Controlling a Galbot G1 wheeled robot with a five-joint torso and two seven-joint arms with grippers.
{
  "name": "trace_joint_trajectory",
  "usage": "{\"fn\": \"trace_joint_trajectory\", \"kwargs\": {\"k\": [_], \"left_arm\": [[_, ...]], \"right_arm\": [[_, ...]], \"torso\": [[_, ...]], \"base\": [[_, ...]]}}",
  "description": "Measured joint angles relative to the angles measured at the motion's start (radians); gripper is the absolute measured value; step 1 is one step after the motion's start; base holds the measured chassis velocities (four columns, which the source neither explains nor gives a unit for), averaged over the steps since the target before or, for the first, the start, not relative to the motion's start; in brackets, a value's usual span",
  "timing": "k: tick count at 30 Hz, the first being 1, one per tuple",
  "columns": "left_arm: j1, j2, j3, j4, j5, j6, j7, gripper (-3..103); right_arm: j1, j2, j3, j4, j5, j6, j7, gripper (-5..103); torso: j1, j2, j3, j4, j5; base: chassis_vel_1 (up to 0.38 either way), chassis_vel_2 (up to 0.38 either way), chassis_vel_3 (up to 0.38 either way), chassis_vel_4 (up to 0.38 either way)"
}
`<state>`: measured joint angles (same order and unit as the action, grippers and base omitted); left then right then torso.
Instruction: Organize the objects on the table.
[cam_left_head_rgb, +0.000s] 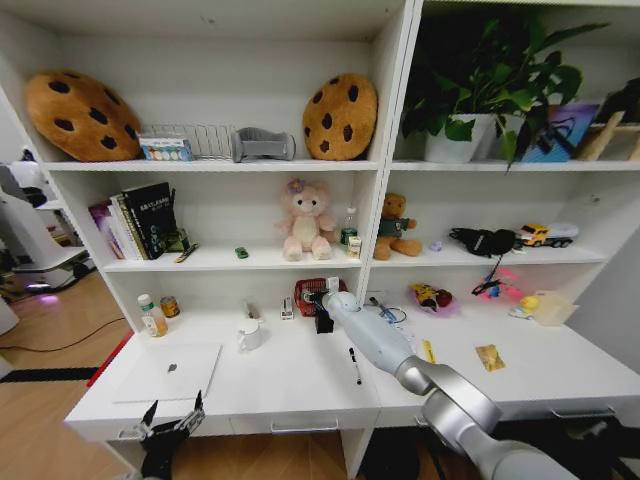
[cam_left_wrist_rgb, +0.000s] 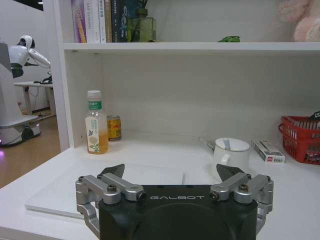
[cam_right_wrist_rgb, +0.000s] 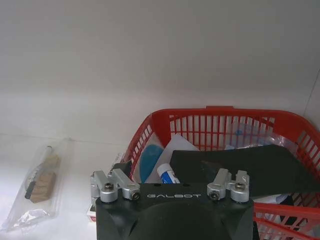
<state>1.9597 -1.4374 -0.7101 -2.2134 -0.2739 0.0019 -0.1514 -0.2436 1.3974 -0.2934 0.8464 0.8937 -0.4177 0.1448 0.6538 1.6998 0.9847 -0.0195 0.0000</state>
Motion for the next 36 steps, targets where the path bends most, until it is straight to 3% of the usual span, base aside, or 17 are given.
{"fn": "trace_joint_trajectory", "kwargs": {"k": [1, 3, 5, 8, 10, 16, 18, 19, 21, 22, 25, 28, 30, 36], "left_arm": [[0.0, 0.0, 0.0, 0.001, 0.0, -0.003, 0.0, 100], [-0.001, 0.0, 0.0, 0.002, 0.0, -0.004, 0.0, 100], [-0.002, 0.0, -0.002, 0.002, 0.0, -0.004, 0.0, 100], [-0.002, 0.0, -0.004, 0.003, 0.0, -0.005, 0.0, 100], [-0.002, -0.001, -0.004, 0.004, 0.0, -0.005, 0.0, 100], [-0.002, -0.002, -0.007, 0.006, -0.001, -0.007, 0.0, 100], [-0.003, -0.002, -0.007, 0.008, -0.001, -0.007, 0.0, 100], [-0.003, -0.002, -0.007, 0.008, -0.001, -0.007, 0.0, 100], [-0.002, -0.003, -0.004, 0.01, 0.0, -0.007, 0.0, 100], [-0.002, -0.003, -0.004, 0.01, 0.0, -0.007, 0.0, 100], [-0.003, -0.002, -0.004, 0.013, 0.001, -0.008, 0.0, 100], [-0.004, 0.001, -0.007, 0.014, 0.0, -0.008, -0.001, 100], [-0.005, 0.004, -0.011, 0.015, -0.002, -0.008, -0.003, 100], [-0.005, 0.003, -0.012, 0.015, -0.004, -0.008, -0.004, 100]], "right_arm": [[0.002, 0.0, -0.006, -0.007, 0.004, 0.0, -0.001, 85], [0.004, 0.001, -0.01, -0.013, 0.006, 0.0, -0.001, 85], [0.01, 0.005, -0.018, -0.025, 0.01, 0.0, -0.003, 95], [0.016, 0.01, -0.025, -0.036, 0.014, 0.002, -0.005, 101], [0.018, 0.013, -0.027, -0.042, 0.014, 0.004, -0.008, 100], [0.02, 0.014, -0.032, -0.047, 0.014, 0.015, -0.014, 81], [0.019, 0.014, -0.034, -0.047, 0.013, 0.02, -0.014, 70], [0.019, 0.014, -0.034, -0.047, 0.013, 0.02, -0.014, 70], [0.02, 0.014, -0.035, -0.048, 0.012, 0.023, -0.014, 59], [0.02, 0.014, -0.035, -0.048, 0.012, 0.023, -0.014, 59], [0.019, 0.012, -0.035, -0.048, 0.013, 0.025, -0.016, 43], [0.02, 0.011, -0.035, -0.048, 0.014, 0.025, -0.017, 37], [0.023, 0.01, -0.035, -0.048, 0.017, 0.026, -0.017, 21], [0.024, 0.005, -0.034, -0.038, 0.023, 0.026, -0.018, 5]], "torso": [[0.0, 0.0, 0.0, 0.0, 0.0], [0.0, 0.0, 0.0, -0.0001, 0.0], [0.0, 0.0, 0.0, -0.0001, 0.0], [0.0, 0.0, 0.0, 0.0, 0.0], [0.0, 0.0, 0.0, 0.0, 0.0], [0.0, 0.0, 0.0, 0.0, 0.0], [0.0, 0.0, 0.0, 0.0, 0.0], [0.0, 0.0, 0.0, 0.0, 0.0], [0.0, 0.0, 0.0, 0.0, 0.0], [0.0, 0.0, 0.0, 0.0, 0.0], [0.0, 0.0, 0.0, 0.0, 0.0], [0.0, 0.0, 0.0, -0.0001, 0.0], [0.0, 0.0, 0.0, -0.0001, 0.0], [0.0, 0.0, 0.0, 0.0, 0.0]], "base": [[0.0, 0.0, 0.0, 0.0], [0.0, 0.0, 0.0, 0.0], [0.0, 0.0, 0.0, 0.0], [0.0, 0.0, 0.0, 0.0], [0.0, 0.0, 0.0, 0.0], [0.0, 0.0, 0.0, 0.0], [0.0, 0.0, 0.0, 0.0], [0.0, 0.0, 0.0, 0.0], [0.0, 0.0, 0.0, 0.0], [0.0, 0.0, 0.0, 0.0], [0.0, 0.0, 0.0, 0.0], [0.0, 0.0, 0.0, 0.0], [0.0, 0.0, 0.0, 0.0], [0.0, 0.0, 0.0, 0.0]]}}
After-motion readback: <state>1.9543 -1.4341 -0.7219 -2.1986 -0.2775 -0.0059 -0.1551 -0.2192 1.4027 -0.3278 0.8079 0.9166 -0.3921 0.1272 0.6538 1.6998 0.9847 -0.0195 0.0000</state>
